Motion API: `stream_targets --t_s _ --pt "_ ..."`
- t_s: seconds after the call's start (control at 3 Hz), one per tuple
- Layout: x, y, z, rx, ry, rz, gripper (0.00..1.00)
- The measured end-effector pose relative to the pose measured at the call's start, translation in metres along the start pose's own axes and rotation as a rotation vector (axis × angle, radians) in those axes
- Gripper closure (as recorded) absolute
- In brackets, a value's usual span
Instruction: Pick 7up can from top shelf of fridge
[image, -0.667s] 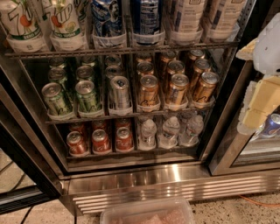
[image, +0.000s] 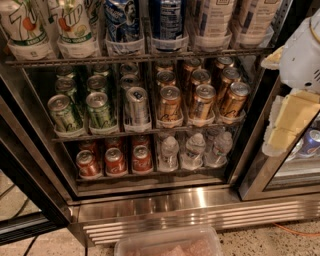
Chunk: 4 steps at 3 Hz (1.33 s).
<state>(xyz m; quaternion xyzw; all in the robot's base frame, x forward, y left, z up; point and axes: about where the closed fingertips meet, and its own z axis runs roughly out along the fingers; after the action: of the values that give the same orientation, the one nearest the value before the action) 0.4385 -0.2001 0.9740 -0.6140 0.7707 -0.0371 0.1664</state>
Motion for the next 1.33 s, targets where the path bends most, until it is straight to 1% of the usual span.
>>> stream_targets --t_s 0.33,0.67,1.0,1.33 --pt "-0.021 0.01 0.005 0.015 -0.101 0.042 0.0" --pt "-0.074 0.031 0.014 0.022 -0.291 0.125 0.0" --pt "-0.137 0.035 0.004 0.043 -0.49 0.153 0.0" --pt "-0.151 0.033 -0.007 0.052 -0.544 0.167 0.0"
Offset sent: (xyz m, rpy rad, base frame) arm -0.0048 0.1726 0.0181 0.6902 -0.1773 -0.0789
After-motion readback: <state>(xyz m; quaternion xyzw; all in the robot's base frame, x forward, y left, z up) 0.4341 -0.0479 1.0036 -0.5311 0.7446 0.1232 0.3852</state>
